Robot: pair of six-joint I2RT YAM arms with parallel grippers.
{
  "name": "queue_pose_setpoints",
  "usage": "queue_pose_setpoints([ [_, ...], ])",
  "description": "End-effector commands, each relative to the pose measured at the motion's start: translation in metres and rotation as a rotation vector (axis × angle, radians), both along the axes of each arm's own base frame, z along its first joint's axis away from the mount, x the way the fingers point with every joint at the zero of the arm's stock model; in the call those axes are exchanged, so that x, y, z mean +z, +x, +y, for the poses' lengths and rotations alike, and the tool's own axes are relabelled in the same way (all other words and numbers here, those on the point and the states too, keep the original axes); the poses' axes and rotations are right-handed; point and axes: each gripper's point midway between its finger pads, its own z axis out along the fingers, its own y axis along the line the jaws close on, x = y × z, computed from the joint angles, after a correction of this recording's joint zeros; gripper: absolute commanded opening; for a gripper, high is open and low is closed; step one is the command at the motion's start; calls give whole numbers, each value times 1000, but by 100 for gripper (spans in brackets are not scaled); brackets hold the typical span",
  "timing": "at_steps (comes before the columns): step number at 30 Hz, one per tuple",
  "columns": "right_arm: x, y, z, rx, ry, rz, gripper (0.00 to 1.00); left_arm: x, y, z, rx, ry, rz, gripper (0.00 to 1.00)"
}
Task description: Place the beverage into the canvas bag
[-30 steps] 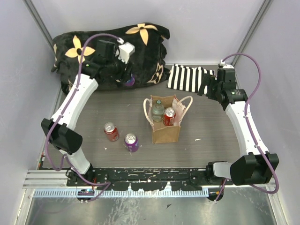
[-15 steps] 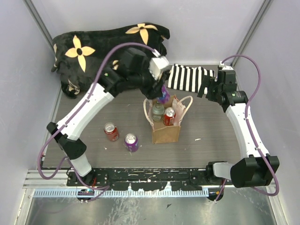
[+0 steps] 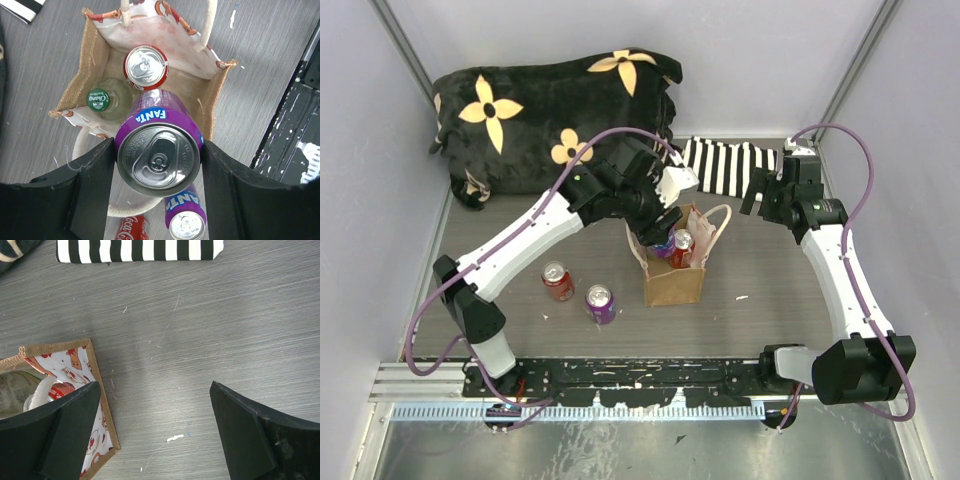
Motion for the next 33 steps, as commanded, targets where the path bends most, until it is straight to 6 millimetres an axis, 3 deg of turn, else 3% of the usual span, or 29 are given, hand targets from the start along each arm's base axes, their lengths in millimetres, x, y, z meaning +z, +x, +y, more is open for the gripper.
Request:
queue_pose_setpoints([
  [1,16,2,-3,5,-14,-63,97,-2,13,-12,1,-23,-64,0],
  [13,11,-3,-4,0,-17,-62,97,-59,29,-13,67,42,-52,0],
  [27,10,-10,-11,-17,-46,-60,97,-110,43,-21,152,70,-13,0],
  [33,7,-10,-12,-18,-46,-55,97,-124,48,-20,177,85,-18,0],
])
